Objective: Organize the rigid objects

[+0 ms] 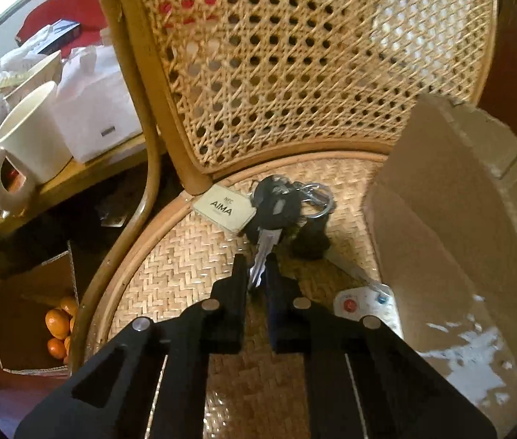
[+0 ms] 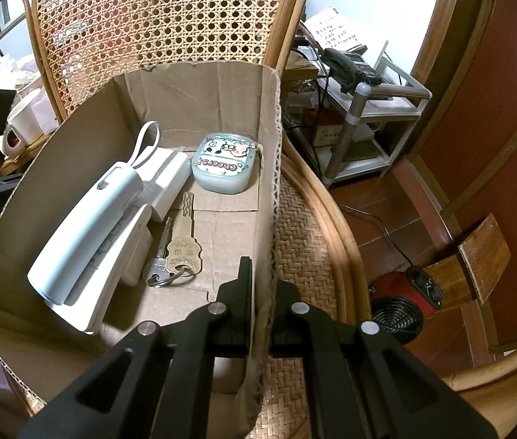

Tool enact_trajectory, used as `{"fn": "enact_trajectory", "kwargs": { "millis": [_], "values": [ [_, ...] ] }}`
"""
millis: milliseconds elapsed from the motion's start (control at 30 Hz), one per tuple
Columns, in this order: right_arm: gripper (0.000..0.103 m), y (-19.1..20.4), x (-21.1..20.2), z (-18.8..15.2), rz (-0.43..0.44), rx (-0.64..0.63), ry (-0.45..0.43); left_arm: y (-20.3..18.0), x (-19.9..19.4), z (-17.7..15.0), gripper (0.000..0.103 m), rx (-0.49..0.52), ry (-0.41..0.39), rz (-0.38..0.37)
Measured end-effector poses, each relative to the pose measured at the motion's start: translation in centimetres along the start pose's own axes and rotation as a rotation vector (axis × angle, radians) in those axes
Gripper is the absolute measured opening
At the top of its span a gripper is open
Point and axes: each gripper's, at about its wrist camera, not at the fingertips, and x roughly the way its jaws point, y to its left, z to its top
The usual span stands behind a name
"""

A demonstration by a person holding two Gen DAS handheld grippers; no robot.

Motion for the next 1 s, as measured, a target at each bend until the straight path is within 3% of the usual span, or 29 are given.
{"fn": "enact_trajectory", "kwargs": {
  "millis": [100, 333, 467, 767, 1000],
  "values": [
    [0.007, 0.1, 0.0, 0.0, 0.000, -0.001, 0.001, -0.4, -1.3, -0.1, 0.001, 0.027, -0.005, -0.025],
    [0.007, 0.1, 0.0, 0.0, -0.001, 0.001, 0.000, -0.1, -4.8, -0.3, 0.001, 0.029, -0.038, -0.036],
    [0.007, 0.1, 0.0, 0.0, -0.002, 0.000, 0.000, 0.3, -6.4, -0.4, 0.001, 0.046, -0.090, 0.007],
    [0.007, 0.0, 0.0, 0.0, -0.003, 0.000, 0.000, 1.1, -10.1, -0.8, 0.001, 0.012, -0.159, -0.013],
    [0.007, 0.0, 0.0, 0.0, -0.002, 0.000, 0.000, -0.1, -13.5, -1.1, 0.000, 0.006, -0.258, -0.010]
  ]
}}
